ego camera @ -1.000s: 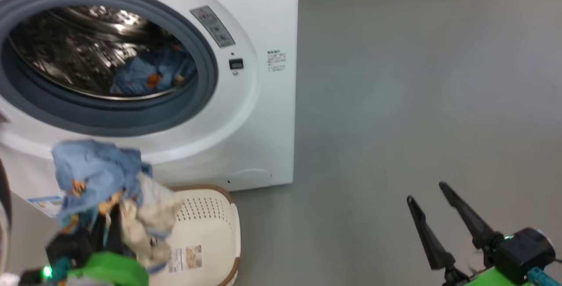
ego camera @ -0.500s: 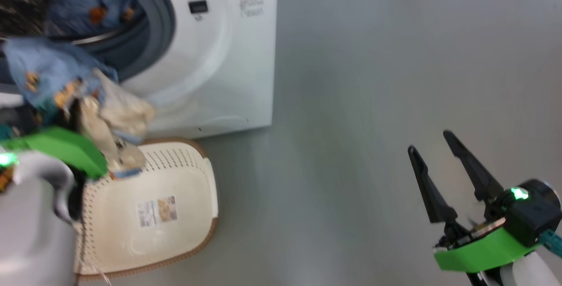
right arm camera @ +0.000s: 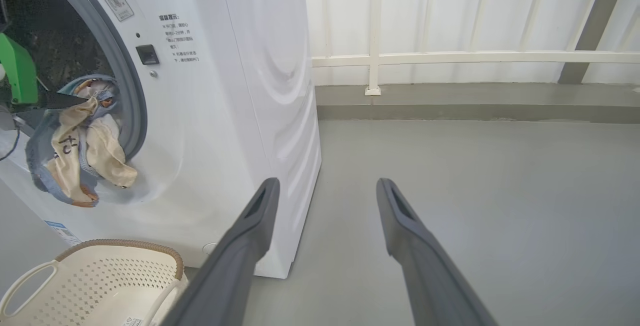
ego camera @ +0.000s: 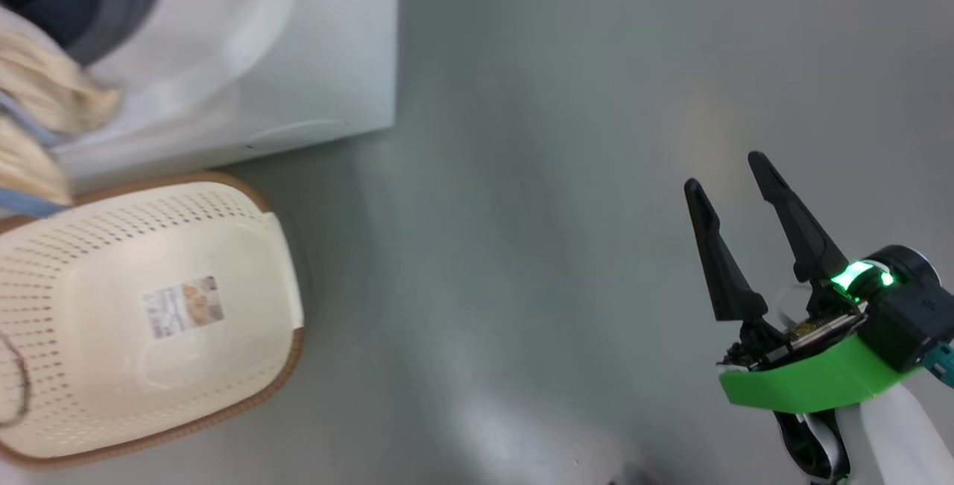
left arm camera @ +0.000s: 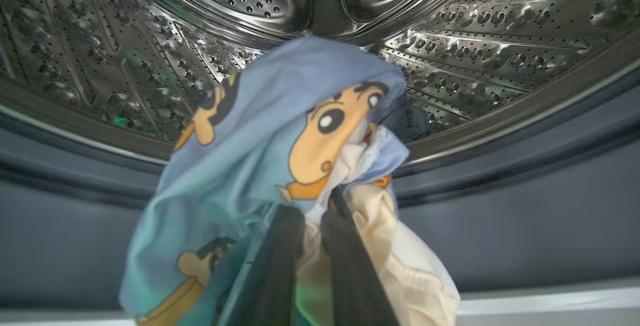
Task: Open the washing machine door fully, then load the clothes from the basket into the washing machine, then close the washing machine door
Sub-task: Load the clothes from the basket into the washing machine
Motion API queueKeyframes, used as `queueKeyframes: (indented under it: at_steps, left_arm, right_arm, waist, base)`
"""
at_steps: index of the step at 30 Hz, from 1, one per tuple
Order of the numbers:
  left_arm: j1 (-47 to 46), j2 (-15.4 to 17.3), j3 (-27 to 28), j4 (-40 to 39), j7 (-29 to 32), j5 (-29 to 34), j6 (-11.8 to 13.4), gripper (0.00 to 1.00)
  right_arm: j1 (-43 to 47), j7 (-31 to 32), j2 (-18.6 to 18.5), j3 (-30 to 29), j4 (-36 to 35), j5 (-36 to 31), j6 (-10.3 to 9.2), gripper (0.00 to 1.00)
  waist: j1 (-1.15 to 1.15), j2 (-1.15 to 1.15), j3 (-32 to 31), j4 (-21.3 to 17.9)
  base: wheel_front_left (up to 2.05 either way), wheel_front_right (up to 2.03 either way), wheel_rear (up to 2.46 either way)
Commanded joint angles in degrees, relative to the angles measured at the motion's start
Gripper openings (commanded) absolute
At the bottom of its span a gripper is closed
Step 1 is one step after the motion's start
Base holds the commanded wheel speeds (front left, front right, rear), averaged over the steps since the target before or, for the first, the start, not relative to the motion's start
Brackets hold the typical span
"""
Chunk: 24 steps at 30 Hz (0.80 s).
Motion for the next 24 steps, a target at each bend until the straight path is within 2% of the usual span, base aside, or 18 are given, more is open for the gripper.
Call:
queueKeyframes:
  at_steps: [1, 4, 8, 10, 18, 21, 24]
  left_arm:
    - [-2.87, 4.72, 0.80, -2.38, 1.25, 0.53, -0.60, 0.00]
    - [-7.05, 7.81, 0.44, -4.80, 2.25, 1.41, -0.85, 0.00]
    - [-10.64, 10.50, 0.10, -6.38, 0.11, 3.06, -0.81, 0.00]
    - [-11.98, 11.72, -0.13, -6.93, -2.55, 4.28, -0.63, 0.00]
    - [-16.59, 14.01, 0.16, -7.77, -19.36, 9.49, 4.08, 0.00]
    - [-17.92, 14.01, -0.54, -6.89, -24.89, 11.54, 6.01, 0.00]
    - [-18.89, 13.10, -0.76, -4.79, -26.70, 11.39, 6.46, 0.00]
  right_arm:
    - [-0.40, -0.26, -0.01, 1.08, -1.55, 0.34, 0.09, 1.00]
    - [-1.53, -0.26, 0.87, 1.77, -1.61, 0.75, 0.09, 1.00]
    - [-2.62, -0.26, 1.66, 2.50, -1.59, 1.12, 0.09, 1.00]
    - [-3.14, -0.26, 1.61, 3.37, -1.70, 1.32, 0.09, 1.00]
    - [-3.42, -0.26, 1.73, 3.73, -1.66, 1.82, 0.09, 1.00]
    - [-3.47, -0.26, 1.57, 3.72, -1.55, 1.91, 0.09, 1.00]
    - [-3.49, -0.26, 1.32, 3.81, -1.48, 1.90, 0.09, 1.00]
  waist:
    - [-0.01, 0.00, 4.14, -3.78]
    - [-0.01, 0.00, 6.37, -5.65]
    - [-0.01, 0.00, 8.34, -7.49]
    - [-0.01, 0.00, 9.06, -8.25]
    - [-0.01, 0.00, 10.96, -9.19]
    - [-0.01, 0.00, 11.43, -8.93]
    - [-0.01, 0.00, 11.60, -8.47]
  base:
    - [0.00, 0.00, 0.00]
    - [0.00, 0.00, 0.00]
    - [0.00, 0.00, 0.00]
    - [0.00, 0.00, 0.00]
    - [0.00, 0.00, 0.00]
    - [0.00, 0.00, 0.00]
    - [0.00, 0.00, 0.00]
